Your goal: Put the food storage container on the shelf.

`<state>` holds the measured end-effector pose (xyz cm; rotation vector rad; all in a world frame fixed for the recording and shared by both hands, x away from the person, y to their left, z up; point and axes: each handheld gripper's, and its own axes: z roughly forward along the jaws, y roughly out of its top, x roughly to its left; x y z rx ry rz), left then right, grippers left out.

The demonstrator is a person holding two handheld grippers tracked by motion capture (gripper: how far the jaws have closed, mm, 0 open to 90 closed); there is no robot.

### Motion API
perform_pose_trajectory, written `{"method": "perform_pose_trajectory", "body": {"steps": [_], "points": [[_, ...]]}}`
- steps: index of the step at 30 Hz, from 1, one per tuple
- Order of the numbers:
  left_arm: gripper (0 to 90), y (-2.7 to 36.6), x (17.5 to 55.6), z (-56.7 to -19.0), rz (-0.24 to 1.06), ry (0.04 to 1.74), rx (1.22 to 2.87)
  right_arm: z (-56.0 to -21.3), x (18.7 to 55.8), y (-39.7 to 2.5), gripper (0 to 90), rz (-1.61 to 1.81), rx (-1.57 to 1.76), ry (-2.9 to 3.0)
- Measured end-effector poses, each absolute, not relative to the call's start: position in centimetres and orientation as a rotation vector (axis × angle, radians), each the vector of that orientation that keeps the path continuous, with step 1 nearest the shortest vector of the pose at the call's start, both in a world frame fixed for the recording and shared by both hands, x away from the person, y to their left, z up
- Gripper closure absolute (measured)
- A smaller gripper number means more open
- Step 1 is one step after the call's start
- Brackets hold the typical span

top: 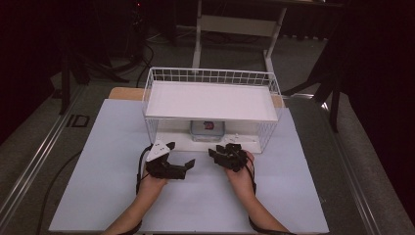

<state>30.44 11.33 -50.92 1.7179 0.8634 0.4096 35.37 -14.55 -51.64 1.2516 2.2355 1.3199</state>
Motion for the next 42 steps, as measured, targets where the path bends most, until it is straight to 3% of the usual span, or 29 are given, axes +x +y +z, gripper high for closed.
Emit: {"method": "perform_pose_trajectory", "body": {"steps": [2, 4, 5, 8, 13, 29, 42], "points": [[0.6, 11.2, 30.4, -50.9, 0.407, 0.858, 1.721, -51.5, 35.0, -15.0, 43.6, 1.342, 1.247, 2.224], [0.6, 11.1, 30.3, -50.8, 0.405, 0.855, 1.726, -51.4, 34.9, -15.1, 40.0, 1.347, 1.254, 2.221], [0.6, 11.0, 30.3, -50.8, 0.402, 0.851, 1.724, -51.2, 34.6, -15.5, 26.5, 1.368, 1.249, 2.218], [0.6, 10.9, 30.2, -50.8, 0.392, 0.846, 1.725, -51.0, 34.2, -16.2, 18.4, 1.385, 1.229, 2.207], [0.6, 10.5, 30.1, -50.7, 0.387, 0.822, 1.735, -50.8, 33.6, -17.3, 14.3, 1.396, 1.190, 2.231], [0.6, 9.5, 28.8, -49.7, 0.344, 0.730, 1.821, -49.7, 30.5, -22.4, 14.9, 1.422, 1.145, 2.221], [0.6, 11.2, 26.6, -49.6, 0.317, 0.721, 1.874, -49.3, 28.0, -25.8, 15.1, 1.387, 1.129, 2.216]]}}
